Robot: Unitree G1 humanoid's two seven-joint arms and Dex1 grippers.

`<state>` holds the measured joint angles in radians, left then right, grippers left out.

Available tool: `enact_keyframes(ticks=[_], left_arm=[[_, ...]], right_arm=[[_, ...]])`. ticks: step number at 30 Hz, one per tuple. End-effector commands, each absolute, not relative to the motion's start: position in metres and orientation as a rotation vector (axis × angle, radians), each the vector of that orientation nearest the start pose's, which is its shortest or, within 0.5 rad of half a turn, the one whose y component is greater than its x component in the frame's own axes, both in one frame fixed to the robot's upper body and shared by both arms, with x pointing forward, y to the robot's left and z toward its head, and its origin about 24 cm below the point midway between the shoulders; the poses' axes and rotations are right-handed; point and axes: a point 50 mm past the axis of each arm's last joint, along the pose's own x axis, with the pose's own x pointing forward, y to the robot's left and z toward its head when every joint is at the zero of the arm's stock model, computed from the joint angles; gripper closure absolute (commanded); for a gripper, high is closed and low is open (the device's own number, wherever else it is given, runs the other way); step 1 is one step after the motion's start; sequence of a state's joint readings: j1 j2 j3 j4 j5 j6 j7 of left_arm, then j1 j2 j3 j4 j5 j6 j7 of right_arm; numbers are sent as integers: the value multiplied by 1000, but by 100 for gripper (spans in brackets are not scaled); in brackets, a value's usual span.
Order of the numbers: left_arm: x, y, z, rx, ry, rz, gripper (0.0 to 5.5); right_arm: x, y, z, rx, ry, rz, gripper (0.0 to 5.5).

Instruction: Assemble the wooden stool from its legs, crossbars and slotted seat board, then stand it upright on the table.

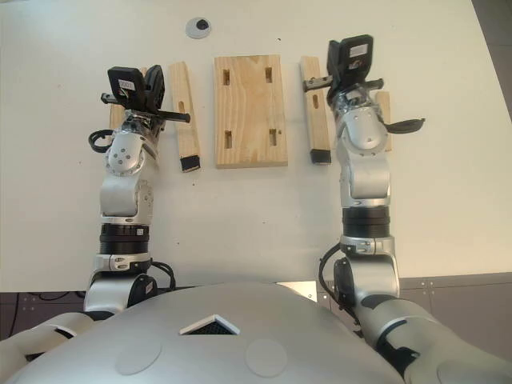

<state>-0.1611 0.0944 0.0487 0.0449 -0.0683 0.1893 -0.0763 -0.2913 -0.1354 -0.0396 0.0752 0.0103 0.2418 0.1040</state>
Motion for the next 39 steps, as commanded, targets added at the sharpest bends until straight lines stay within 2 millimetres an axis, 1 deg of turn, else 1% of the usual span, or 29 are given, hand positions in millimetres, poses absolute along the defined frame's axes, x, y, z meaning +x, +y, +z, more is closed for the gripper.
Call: enact_keyframes(ticks=[1, 6, 12, 23, 37, 39], left_arm=[[283, 174, 58, 11, 91, -36, 548], [282, 173, 59, 9, 105, -30, 548], [282, 181, 58, -9, 121, 7, 548], [282, 181, 57, 23, 118, 9, 548], [283, 185, 55, 20, 138, 13, 548], [281, 187, 54, 21, 142, 2, 518]], right_arm=[[307, -164, 78, -121, 56, 81, 550], [303, -162, 75, -114, 66, 73, 550], [304, -161, 76, -111, 70, 78, 550], [300, -159, 74, -100, 80, 77, 550], [302, -158, 74, -96, 84, 67, 550], [302, -157, 74, -98, 82, 73, 550]])
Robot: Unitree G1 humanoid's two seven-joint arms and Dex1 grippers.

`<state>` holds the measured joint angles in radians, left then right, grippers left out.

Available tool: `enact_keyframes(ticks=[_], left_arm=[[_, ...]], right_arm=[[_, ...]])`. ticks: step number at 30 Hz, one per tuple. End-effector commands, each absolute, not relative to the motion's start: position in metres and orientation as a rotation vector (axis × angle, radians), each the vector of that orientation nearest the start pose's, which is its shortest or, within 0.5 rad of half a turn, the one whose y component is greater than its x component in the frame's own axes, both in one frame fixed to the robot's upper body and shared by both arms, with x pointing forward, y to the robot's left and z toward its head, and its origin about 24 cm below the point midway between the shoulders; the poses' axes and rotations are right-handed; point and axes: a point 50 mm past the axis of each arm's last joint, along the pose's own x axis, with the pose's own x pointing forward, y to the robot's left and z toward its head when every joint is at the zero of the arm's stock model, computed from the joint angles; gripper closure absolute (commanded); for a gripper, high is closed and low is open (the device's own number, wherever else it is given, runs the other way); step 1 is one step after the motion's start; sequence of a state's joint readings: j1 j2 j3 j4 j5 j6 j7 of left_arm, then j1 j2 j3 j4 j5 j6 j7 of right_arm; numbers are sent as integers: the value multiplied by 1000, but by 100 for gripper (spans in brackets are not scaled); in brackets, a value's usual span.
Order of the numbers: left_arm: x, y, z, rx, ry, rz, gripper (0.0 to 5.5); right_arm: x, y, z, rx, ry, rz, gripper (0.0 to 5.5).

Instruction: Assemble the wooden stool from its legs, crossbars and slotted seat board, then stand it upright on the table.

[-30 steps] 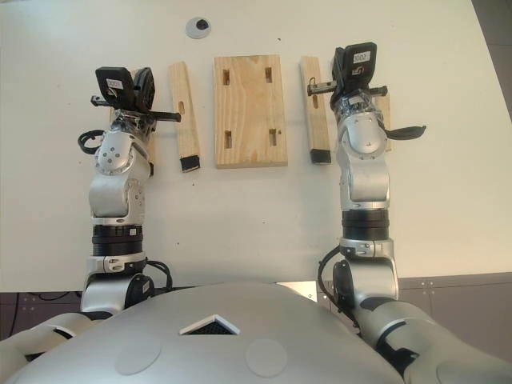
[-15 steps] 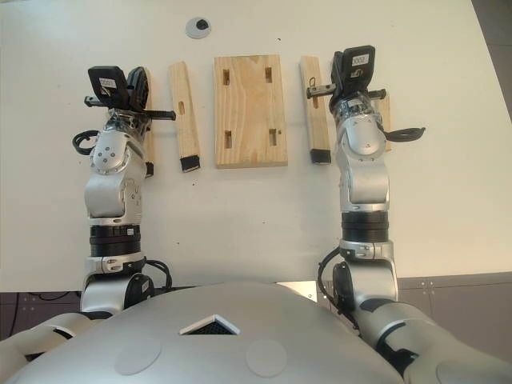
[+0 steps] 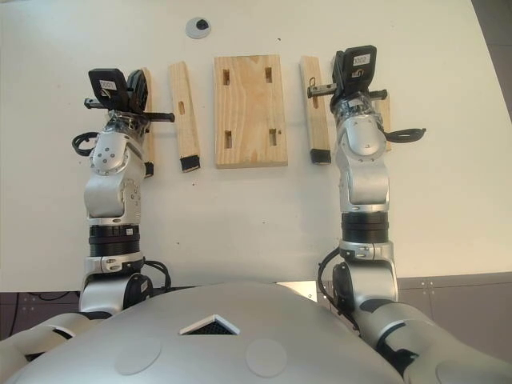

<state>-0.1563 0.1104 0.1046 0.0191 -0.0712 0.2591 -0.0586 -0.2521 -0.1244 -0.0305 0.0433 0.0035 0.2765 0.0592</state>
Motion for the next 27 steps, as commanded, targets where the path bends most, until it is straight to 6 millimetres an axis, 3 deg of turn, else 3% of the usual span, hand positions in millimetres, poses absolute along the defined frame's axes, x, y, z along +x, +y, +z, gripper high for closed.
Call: enact_keyframes(ticks=[1, 4, 8, 13, 16, 22, 24, 27], left_arm=[[279, 198, 52, 46, 163, 36, 496], [268, 246, 53, 104, 238, 89, 451], [256, 277, 64, 162, 351, -18, 387], [243, 284, 30, 133, 513, -55, 299], [240, 288, 24, 99, 540, -54, 264], [232, 285, 6, 69, 604, -56, 258], [232, 285, 7, 26, 595, -41, 258], [241, 285, 27, 11, 527, -31, 258]], right_arm=[[302, -157, 74, -98, 80, 73, 550], [297, -162, 71, -100, 88, 59, 550], [294, -163, 69, -100, 96, 55, 550], [295, -161, 70, -96, 90, 54, 550], [296, -165, 70, -105, 92, 53, 550], [297, -163, 71, -108, 90, 59, 550], [297, -164, 70, -108, 91, 57, 550], [295, -165, 69, -110, 94, 51, 550]])
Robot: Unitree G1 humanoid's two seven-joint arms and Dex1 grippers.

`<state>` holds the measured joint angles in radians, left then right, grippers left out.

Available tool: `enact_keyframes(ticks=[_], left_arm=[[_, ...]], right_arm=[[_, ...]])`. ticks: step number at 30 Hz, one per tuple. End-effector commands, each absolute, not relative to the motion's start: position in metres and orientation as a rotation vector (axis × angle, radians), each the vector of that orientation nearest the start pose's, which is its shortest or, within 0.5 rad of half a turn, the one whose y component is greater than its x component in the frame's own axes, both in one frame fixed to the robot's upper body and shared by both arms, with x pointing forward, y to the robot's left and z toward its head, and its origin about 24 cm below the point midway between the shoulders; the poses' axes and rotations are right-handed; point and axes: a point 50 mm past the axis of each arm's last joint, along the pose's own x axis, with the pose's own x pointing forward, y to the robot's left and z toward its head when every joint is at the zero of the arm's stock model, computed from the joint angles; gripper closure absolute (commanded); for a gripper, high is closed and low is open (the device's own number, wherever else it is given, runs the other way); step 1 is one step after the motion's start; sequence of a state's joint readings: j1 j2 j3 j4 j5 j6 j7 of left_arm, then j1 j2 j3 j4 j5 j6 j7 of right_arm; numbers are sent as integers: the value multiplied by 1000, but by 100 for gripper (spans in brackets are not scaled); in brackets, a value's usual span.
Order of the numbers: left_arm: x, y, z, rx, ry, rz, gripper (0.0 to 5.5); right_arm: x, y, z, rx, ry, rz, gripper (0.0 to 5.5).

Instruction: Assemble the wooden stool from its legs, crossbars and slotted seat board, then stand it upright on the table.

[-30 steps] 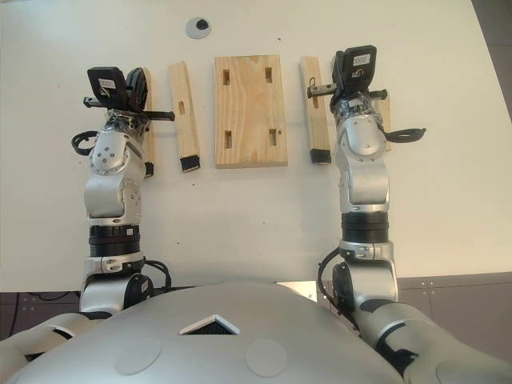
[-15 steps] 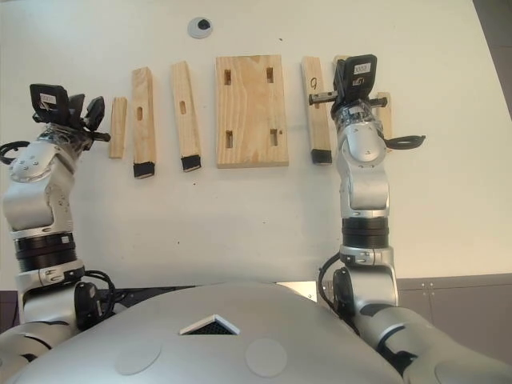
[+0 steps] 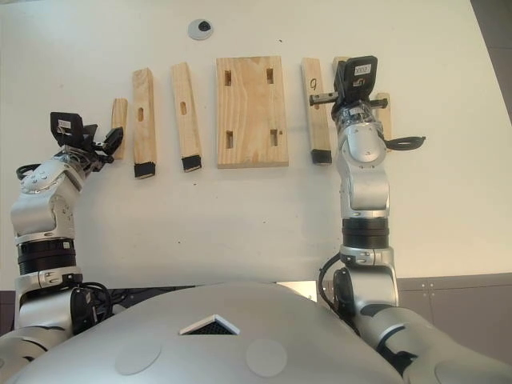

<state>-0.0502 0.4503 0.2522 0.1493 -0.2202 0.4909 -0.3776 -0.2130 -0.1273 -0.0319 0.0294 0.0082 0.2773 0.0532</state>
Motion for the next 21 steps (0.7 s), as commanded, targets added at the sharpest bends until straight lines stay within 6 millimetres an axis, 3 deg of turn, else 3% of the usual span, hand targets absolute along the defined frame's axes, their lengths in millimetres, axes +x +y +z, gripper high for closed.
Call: enact_keyframes(ticks=[1, 5, 11, 14, 21], left_arm=[[244, 284, 33, 21, 511, -33, 258], [249, 273, 45, 15, 490, -73, 258], [233, 279, 19, 3, 609, -47, 258], [220, 292, 3, 7, 673, -2, 306], [210, 287, -14, -32, 702, -23, 416]], right_arm=[[294, -166, 69, -110, 95, 48, 550], [293, -164, 67, -106, 101, 42, 550], [293, -164, 66, -103, 104, 40, 550], [294, -164, 67, -104, 101, 41, 550], [296, -164, 68, -106, 95, 44, 550]])
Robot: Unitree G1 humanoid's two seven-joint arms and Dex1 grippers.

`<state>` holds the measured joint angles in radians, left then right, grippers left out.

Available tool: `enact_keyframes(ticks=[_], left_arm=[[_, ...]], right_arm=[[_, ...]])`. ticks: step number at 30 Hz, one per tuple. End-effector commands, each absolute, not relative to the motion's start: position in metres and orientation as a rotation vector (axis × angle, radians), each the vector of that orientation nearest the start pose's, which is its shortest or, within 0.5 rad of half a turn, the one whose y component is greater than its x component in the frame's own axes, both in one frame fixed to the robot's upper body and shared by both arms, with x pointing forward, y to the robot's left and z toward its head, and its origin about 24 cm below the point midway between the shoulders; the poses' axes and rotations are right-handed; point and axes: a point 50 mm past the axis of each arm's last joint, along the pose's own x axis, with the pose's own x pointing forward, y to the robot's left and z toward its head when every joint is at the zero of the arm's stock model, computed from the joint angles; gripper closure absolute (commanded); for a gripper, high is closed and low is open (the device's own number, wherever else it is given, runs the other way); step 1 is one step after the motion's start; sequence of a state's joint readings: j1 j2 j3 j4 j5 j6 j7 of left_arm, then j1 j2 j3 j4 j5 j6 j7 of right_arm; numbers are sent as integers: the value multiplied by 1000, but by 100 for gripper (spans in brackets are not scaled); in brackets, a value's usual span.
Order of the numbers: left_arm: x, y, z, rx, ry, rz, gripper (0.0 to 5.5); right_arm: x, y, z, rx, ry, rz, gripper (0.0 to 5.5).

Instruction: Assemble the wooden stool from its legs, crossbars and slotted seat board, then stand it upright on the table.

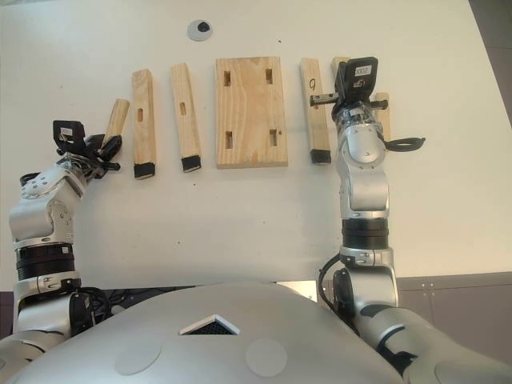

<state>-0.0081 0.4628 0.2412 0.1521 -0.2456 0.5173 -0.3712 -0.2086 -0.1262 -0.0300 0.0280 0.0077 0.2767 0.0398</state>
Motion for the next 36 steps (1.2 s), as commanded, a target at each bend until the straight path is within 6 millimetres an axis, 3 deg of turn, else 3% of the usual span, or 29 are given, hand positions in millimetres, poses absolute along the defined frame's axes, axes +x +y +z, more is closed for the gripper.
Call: enact_keyframes(ticks=[1, 8, 10, 12, 15, 18, 20, 23, 27, 36], left_arm=[[211, 289, -15, -36, 696, -16, 425], [224, 298, -9, -46, 612, 33, 425], [243, 297, 16, -49, 456, 47, 425], [268, 285, 57, -59, 241, 21, 425], [294, 246, 111, -69, 2, -112, 425], [302, 181, 137, -94, -113, -349, 425], [292, 143, 141, -76, -142, -499, 425], [281, 122, 139, -19, -159, -586, 425], [277, 119, 136, -13, -159, -590, 425], [270, 111, 133, 14, -149, -642, 425]], right_arm=[[296, -163, 69, -107, 93, 46, 550], [300, -164, 71, -110, 97, 57, 550], [305, -160, 71, -104, 119, 95, 550], [313, -158, 76, -9, 153, 133, 550], [327, -149, 95, 206, 168, 230, 512], [337, -131, 122, 472, 178, 394, 460], [338, -118, 146, 636, 163, 535, 434], [334, -111, 170, 771, 146, 674, 374], [327, -106, 174, 821, 181, 761, 300], [323, -101, 169, 809, 227, 776, 295]])
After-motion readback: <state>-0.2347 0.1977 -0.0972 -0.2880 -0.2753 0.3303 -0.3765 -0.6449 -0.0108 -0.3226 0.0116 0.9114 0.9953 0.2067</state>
